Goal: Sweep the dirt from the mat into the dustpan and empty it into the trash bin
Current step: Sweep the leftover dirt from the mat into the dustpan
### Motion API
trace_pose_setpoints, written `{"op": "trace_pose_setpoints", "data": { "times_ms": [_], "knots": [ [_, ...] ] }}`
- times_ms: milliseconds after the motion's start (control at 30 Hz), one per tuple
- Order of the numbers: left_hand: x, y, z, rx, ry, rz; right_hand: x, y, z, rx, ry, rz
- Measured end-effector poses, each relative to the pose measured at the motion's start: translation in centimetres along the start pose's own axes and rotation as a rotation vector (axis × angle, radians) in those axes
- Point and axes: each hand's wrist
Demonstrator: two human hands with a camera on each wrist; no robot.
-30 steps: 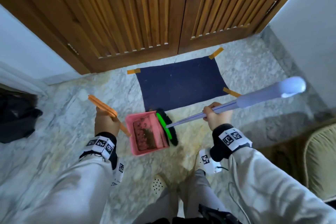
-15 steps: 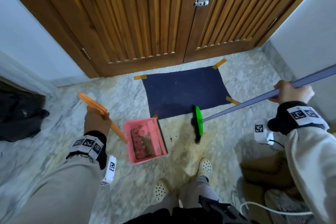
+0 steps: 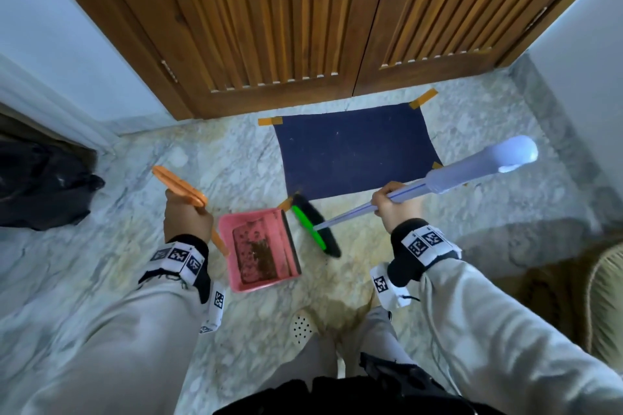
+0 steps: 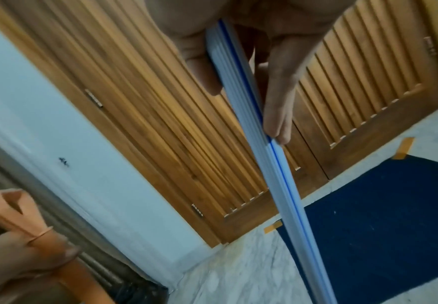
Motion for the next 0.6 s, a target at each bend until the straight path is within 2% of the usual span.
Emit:
{"op": "trace_pose_setpoints", "data": {
  "times_ms": [133, 400, 600],
  "knots": [
    [-1.0, 0.0, 0.2, -0.019, -0.002, 0.016, -0.4, 1.2, 1.6, 0.063, -0.026, 0.025],
    [-1.3, 1.5, 2.2, -0.059, 0.016, 0.016, 0.0, 2.5, 9.6, 0.185, -0.378, -0.040],
    [-1.8, 2.7, 4.7, -0.104, -0.066, 0.004, -0.4, 3.1, 14.6, 0.073, -0.561, -0.020]
  ]
}}
Point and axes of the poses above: each hand's wrist, its own x-axis towards the middle knuckle, its own z-axis out of the back of the hand, y = z × x, and after that the axes turned 14 degrees about z, right-handed
